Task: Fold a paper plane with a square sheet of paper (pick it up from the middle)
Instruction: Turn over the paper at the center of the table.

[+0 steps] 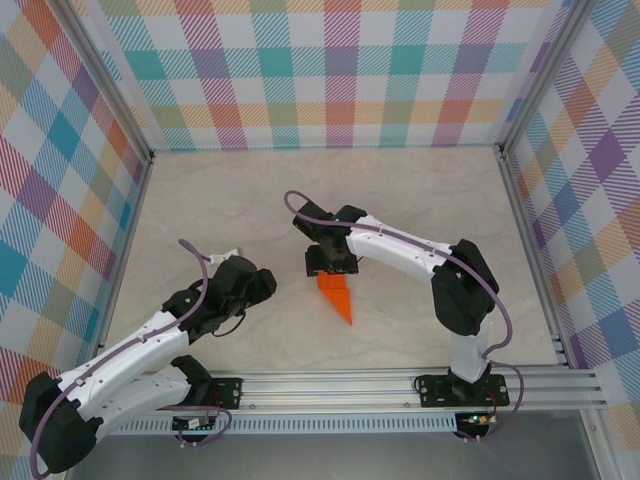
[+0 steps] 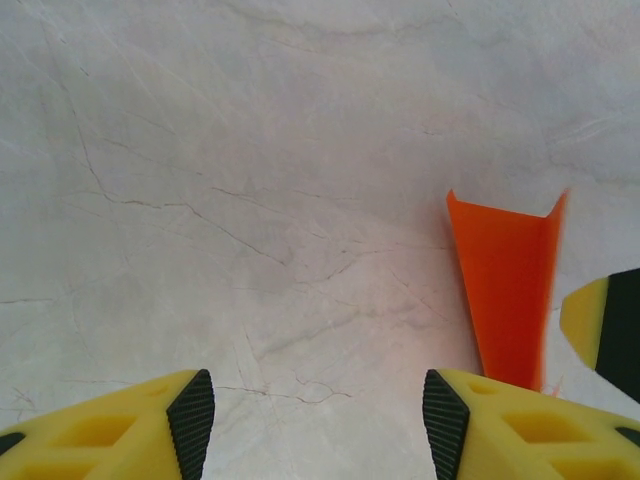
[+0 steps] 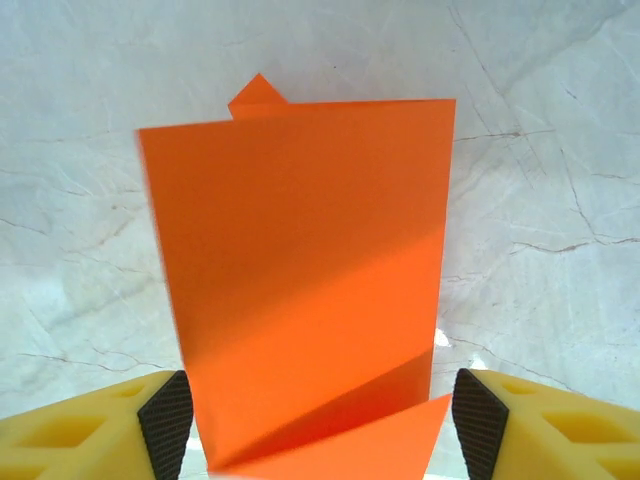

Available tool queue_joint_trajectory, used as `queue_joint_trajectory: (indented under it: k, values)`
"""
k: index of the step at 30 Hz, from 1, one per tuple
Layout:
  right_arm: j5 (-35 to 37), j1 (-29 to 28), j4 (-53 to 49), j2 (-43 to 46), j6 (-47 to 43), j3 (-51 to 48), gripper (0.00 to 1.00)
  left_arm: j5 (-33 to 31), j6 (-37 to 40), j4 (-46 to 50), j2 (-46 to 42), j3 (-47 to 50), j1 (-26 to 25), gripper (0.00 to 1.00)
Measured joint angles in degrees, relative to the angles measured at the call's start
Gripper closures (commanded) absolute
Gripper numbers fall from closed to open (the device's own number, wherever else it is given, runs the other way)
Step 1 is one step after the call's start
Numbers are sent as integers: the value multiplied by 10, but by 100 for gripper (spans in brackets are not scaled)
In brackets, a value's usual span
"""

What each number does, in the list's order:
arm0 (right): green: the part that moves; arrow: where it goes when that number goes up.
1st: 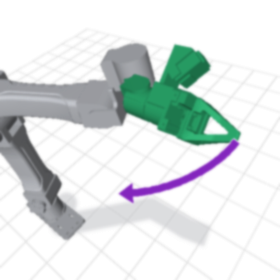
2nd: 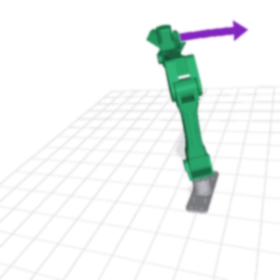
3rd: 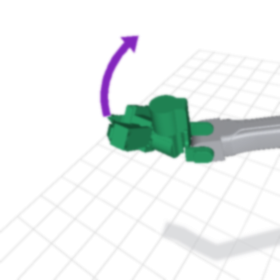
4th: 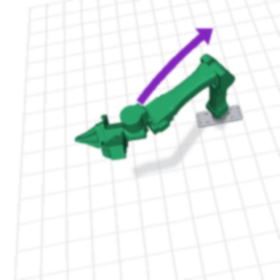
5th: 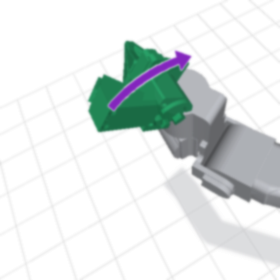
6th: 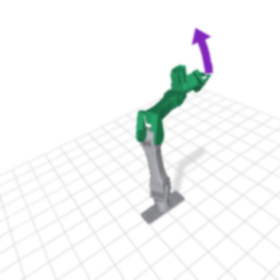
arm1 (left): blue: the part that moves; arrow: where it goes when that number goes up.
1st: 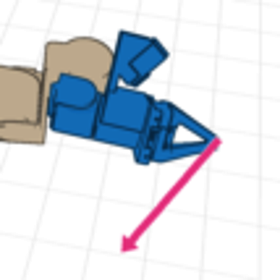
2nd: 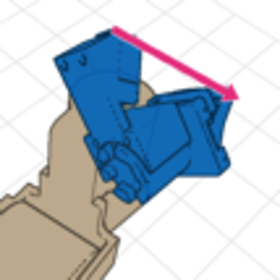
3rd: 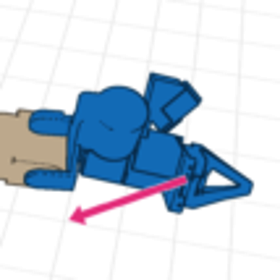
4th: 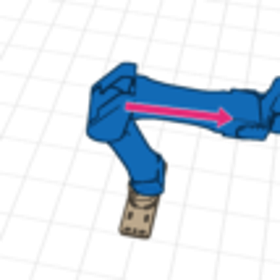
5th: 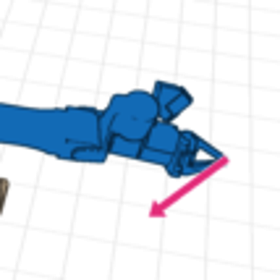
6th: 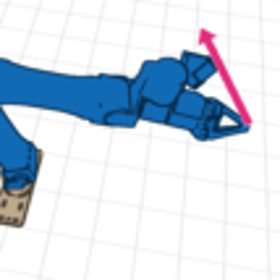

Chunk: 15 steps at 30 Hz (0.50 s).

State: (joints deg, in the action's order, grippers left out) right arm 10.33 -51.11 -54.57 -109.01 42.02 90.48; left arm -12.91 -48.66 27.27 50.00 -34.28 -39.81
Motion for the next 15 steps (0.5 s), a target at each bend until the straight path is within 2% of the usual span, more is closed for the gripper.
queue_joint_trajectory:
  k: [3,15]
  values:
    - [-6,0,-4,0,21,2,17,4,0,5,-6,2,0,39]
    - [-35,8,-5,0,25,56,17,23,-6,13,10,-4,2,37]
